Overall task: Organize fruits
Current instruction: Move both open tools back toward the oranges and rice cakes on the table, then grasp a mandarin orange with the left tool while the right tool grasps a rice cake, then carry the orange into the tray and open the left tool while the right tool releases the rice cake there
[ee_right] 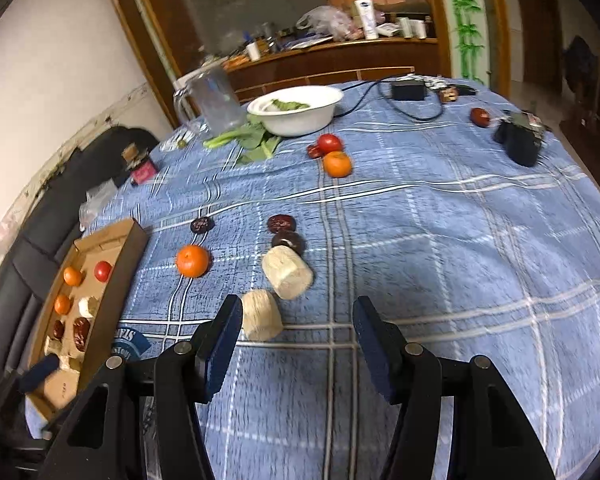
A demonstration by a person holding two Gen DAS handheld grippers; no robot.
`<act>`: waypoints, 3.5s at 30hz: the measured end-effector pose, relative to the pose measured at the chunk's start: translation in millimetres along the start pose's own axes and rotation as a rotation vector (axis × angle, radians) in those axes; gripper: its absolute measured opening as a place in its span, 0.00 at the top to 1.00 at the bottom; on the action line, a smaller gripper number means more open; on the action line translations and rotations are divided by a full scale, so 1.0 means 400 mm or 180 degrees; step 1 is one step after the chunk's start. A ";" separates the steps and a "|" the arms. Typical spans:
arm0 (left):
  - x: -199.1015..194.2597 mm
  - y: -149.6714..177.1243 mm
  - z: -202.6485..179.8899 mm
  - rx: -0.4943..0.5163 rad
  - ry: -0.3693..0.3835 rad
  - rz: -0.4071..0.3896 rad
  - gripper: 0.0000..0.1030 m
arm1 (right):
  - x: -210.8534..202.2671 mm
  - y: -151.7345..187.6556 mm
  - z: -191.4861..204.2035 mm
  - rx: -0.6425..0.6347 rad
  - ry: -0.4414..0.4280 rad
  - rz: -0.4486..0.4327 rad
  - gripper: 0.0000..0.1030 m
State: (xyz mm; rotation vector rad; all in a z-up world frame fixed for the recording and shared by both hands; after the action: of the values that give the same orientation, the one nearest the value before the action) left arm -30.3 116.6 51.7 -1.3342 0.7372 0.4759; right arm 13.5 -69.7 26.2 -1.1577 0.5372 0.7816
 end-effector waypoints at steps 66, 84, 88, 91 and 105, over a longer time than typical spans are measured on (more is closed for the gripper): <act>-0.072 0.139 0.363 -0.1244 -0.0010 0.0060 0.75 | -0.043 0.139 0.211 -0.0631 -0.0497 -0.0091 0.71; -0.038 0.253 0.484 -0.1314 -0.0479 0.0384 0.74 | 0.027 0.323 0.565 -0.1271 -0.1165 0.0666 0.70; -0.033 0.261 0.494 -0.1326 -0.0570 0.0388 0.74 | 0.050 0.348 0.600 -0.1446 -0.1080 0.0668 0.70; -0.034 0.264 0.504 -0.1338 -0.0673 0.0383 0.74 | 0.059 0.362 0.613 -0.1586 -0.0988 0.0609 0.70; -0.056 0.266 0.503 -0.1344 -0.0657 0.0276 0.53 | 0.069 0.381 0.643 -0.1833 -0.0784 0.0476 0.61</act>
State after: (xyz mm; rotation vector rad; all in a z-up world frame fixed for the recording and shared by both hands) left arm -78.1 335.9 7.0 -1.6178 0.5405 0.8603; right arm -92.0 209.9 -1.1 -1.5286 0.1919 1.2400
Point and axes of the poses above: each gripper's, at about its wrist camera, not at the fingertips, and x roughly the way its jaws point, z to its left, y to its underside, the point moved 4 cm from there along x, roughly the way its jaws point, and after that the axes turned 6 degrees about x, right-handed, at the moved point
